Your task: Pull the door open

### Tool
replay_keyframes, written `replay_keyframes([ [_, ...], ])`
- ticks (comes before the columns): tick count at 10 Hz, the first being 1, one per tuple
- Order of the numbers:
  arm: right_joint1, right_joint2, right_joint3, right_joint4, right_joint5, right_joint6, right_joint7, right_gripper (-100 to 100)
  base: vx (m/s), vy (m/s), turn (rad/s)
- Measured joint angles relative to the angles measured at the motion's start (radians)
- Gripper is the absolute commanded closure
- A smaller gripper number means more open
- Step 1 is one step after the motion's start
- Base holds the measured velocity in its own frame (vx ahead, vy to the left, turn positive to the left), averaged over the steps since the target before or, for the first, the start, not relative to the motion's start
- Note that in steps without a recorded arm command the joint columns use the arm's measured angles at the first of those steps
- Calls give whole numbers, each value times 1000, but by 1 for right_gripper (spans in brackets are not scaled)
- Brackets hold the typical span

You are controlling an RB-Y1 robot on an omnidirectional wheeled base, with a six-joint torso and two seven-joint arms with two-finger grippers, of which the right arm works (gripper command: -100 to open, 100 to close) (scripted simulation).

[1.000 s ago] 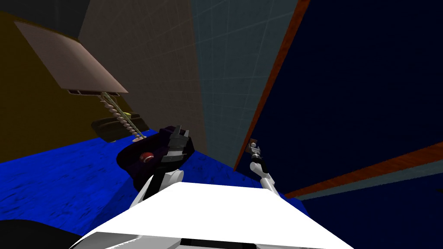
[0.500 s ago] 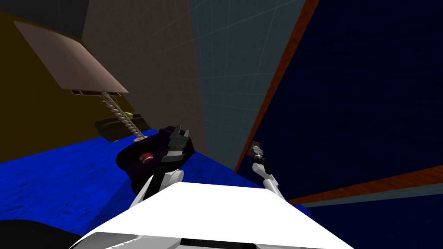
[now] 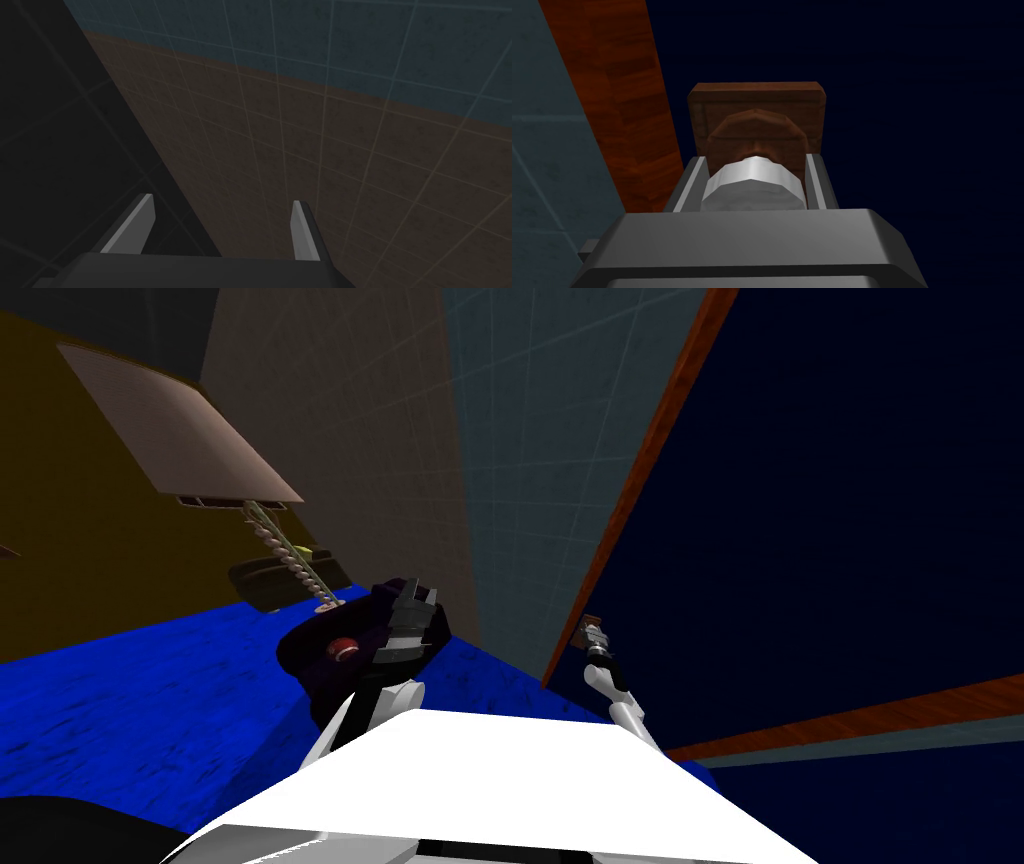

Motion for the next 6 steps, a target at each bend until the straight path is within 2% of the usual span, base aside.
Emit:
replay_keyframes([
  [4,12,-23,35,-11,1,2,-32,100,-211,-29,113],
  [6,27,-36,59,-25,1,6,-54,100,-246,-95,159],
])
